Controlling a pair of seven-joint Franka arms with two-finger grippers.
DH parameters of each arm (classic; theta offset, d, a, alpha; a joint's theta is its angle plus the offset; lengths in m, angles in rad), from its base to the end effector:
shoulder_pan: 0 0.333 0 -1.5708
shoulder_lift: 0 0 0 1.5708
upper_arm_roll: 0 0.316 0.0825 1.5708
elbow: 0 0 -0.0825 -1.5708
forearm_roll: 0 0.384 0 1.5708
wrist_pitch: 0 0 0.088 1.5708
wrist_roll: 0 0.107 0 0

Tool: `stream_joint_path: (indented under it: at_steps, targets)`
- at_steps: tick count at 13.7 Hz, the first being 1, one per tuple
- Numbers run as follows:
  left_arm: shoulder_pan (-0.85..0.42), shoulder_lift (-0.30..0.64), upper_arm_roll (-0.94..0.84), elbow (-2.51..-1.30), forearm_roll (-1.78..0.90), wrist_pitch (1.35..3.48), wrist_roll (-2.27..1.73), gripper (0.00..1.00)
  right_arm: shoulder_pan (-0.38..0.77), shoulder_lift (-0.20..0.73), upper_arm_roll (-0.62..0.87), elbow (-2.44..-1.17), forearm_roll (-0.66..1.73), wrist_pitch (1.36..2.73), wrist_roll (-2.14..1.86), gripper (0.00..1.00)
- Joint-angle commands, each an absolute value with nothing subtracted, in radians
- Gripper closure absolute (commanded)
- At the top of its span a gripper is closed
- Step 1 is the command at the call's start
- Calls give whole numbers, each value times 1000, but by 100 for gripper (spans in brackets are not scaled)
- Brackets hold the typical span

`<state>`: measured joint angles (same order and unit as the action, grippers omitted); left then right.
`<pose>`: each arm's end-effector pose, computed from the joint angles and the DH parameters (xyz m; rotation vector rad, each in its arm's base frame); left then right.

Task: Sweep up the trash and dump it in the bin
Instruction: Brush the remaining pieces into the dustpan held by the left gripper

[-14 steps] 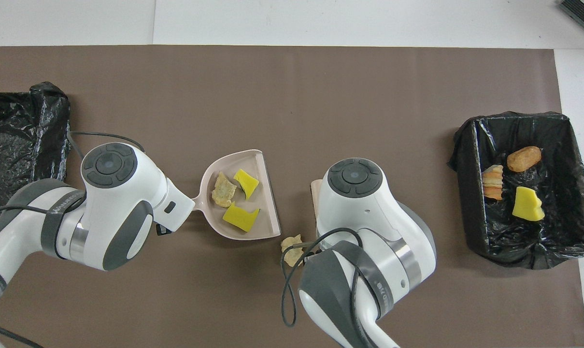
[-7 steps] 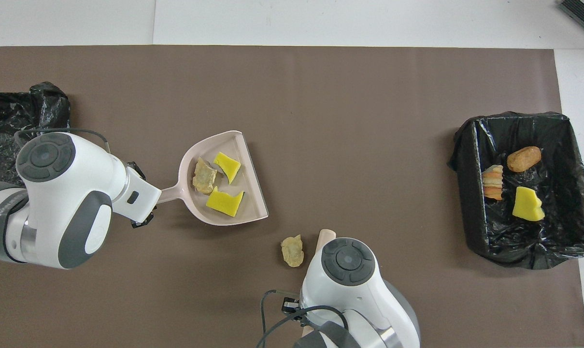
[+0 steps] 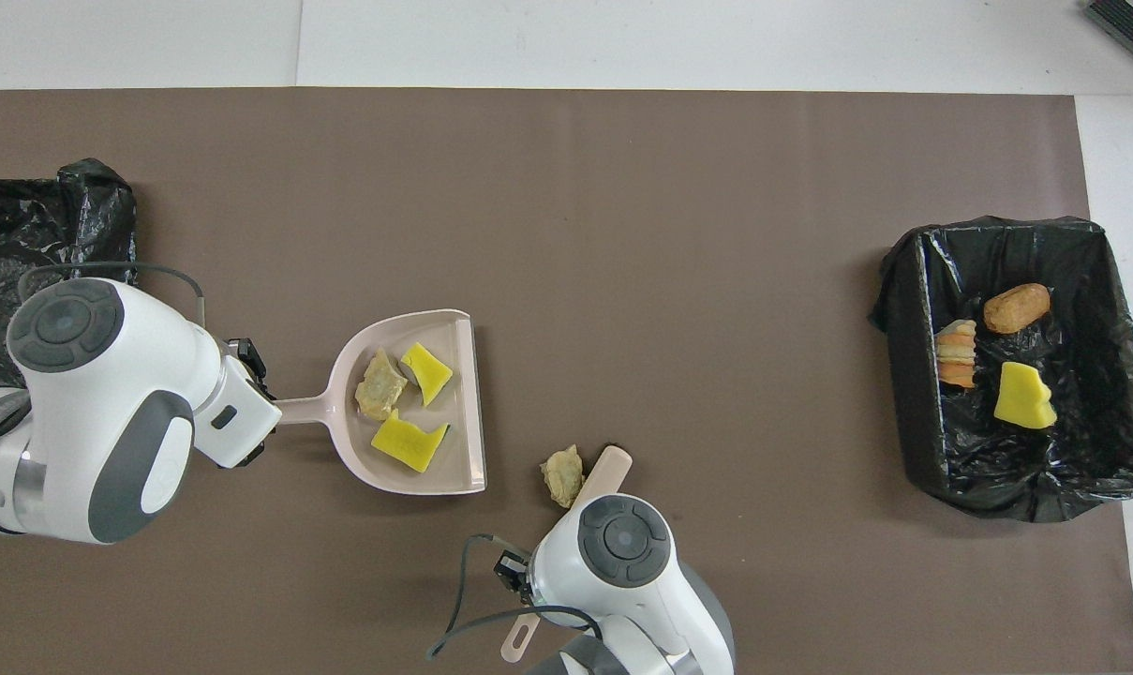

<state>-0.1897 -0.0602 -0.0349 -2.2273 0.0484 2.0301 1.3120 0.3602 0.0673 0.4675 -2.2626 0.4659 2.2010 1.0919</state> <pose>0.4880 -0.1088 0.3880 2.2034 -2.1816 -0.2174 0.3372 0.3896 0.3277 -2.8466 0.8260 0.5839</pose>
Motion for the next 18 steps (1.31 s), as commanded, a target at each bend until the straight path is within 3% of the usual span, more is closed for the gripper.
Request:
stream_joint_path:
  at_steps: [1, 5, 10, 12, 18]
  targets:
    - [-190, -121, -43, -2301, 87, 2040, 1339, 100, 283, 168, 466, -2146, 381, 2178, 1068, 100]
    - [-216, -121, -43, -2344, 132, 2069, 1339, 100, 293, 161, 476, -2138, 310, 2115, 824, 100]
    - [-218, -110, -44, -2342, 130, 2083, 1341, 100, 340, 149, 498, -2140, 333, 2138, 539, 100]
    - [-218, -110, -44, -2345, 130, 2083, 1342, 100, 360, 155, 502, -2132, 475, 2207, 494, 100]
    - [-199, -109, -43, -2344, 123, 2079, 1336, 100, 364, 163, 502, -2040, 783, 2249, 413, 100]
